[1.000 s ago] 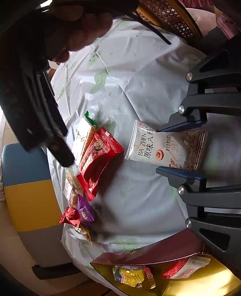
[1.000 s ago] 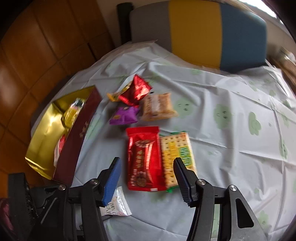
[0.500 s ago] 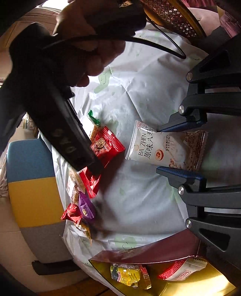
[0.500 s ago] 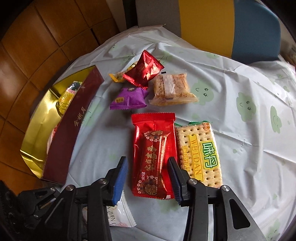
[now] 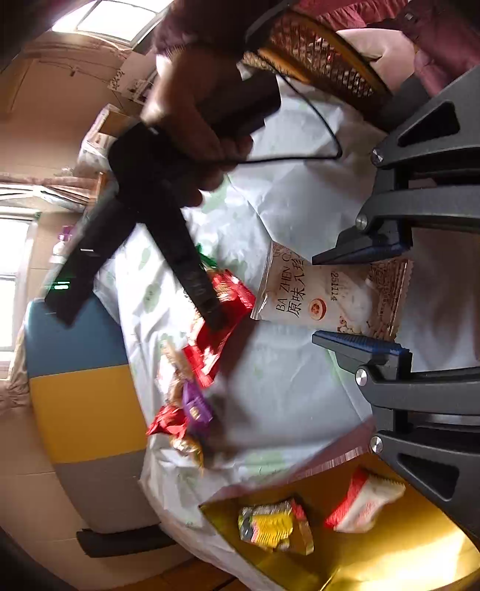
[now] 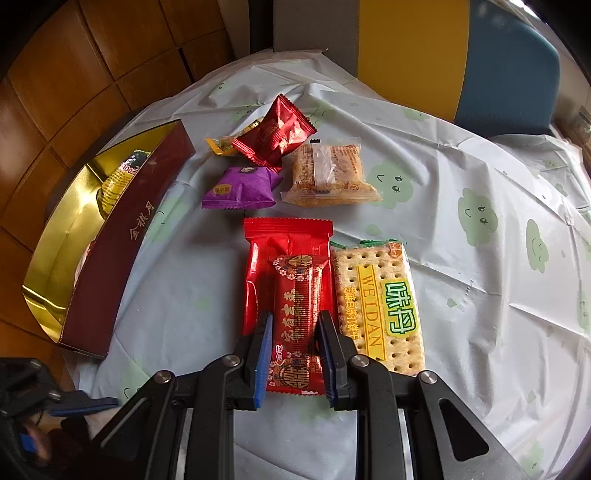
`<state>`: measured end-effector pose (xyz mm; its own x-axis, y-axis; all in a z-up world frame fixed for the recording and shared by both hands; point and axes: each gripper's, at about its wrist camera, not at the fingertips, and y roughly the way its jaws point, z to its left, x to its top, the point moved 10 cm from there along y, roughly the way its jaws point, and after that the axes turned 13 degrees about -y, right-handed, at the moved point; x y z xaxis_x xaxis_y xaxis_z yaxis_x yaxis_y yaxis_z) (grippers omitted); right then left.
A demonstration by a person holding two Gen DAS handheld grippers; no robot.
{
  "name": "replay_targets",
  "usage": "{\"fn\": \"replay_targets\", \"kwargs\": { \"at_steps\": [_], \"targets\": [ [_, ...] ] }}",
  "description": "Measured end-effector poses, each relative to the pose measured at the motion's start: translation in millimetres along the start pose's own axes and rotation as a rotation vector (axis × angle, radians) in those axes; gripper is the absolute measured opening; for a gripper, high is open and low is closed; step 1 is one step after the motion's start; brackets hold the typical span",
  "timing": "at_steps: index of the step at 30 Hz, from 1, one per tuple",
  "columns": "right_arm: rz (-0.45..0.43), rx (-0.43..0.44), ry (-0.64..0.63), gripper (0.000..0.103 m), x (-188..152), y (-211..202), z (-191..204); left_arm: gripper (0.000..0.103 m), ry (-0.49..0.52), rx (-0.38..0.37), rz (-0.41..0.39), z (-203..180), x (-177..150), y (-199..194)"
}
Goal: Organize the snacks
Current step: 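Carry the BA ZHEN packet into the gold tin and open the left tool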
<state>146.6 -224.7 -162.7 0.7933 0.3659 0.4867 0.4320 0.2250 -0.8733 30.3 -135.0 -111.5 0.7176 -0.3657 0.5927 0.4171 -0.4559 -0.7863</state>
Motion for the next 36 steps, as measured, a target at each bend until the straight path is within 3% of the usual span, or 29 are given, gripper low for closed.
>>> {"fn": "replay_targets", "kwargs": {
  "at_steps": [4,8,11,13,15,20,24,25,28,31,36],
  "targets": [
    [0.000,-0.004,-0.001,0.024,0.2,-0.5,0.0,0.034,-0.058,-0.045,-0.045,9.7,9.2,-32.4],
    [0.001,-0.004,0.004,0.024,-0.7,-0.3,0.0,0.034,-0.200,-0.075,-0.097,39.7,27.0,-60.0],
    [0.004,-0.013,-0.002,0.024,-0.3,0.2,0.3,0.034,-0.345,-0.064,-0.142,78.2,40.9,-73.4],
    [0.006,-0.021,-0.010,0.024,-0.2,0.3,0.7,0.034,-0.418,-0.011,-0.158,104.6,43.6,-75.4],
    [0.007,-0.026,-0.013,0.024,-0.2,0.5,0.7,0.034,-0.534,0.034,-0.142,138.3,40.5,-72.3],
    [0.008,-0.027,-0.014,0.024,-0.2,0.4,0.9,0.034,-0.802,0.042,-0.048,187.3,23.4,-48.8],
    [0.009,-0.028,-0.013,0.024,-0.4,0.0,0.6,0.034,-0.958,-0.019,0.035,191.4,12.6,-26.9],
    [0.009,-0.028,-0.013,0.024,-0.3,0.1,0.6,0.034,-0.969,-0.009,0.047,192.6,10.6,-23.3],
    [0.010,-0.029,-0.015,0.024,-0.1,0.1,0.8,0.034,-0.867,0.134,0.061,194.6,13.3,-16.1],
    [0.010,-0.031,-0.019,0.024,-0.1,0.2,0.4,0.034,-0.823,0.117,0.095,184.2,18.8,-4.2],
    [0.010,-0.034,-0.020,0.024,-0.3,0.1,0.0,0.035,-0.742,0.178,0.108,180.5,27.1,15.5]
  ]
}}
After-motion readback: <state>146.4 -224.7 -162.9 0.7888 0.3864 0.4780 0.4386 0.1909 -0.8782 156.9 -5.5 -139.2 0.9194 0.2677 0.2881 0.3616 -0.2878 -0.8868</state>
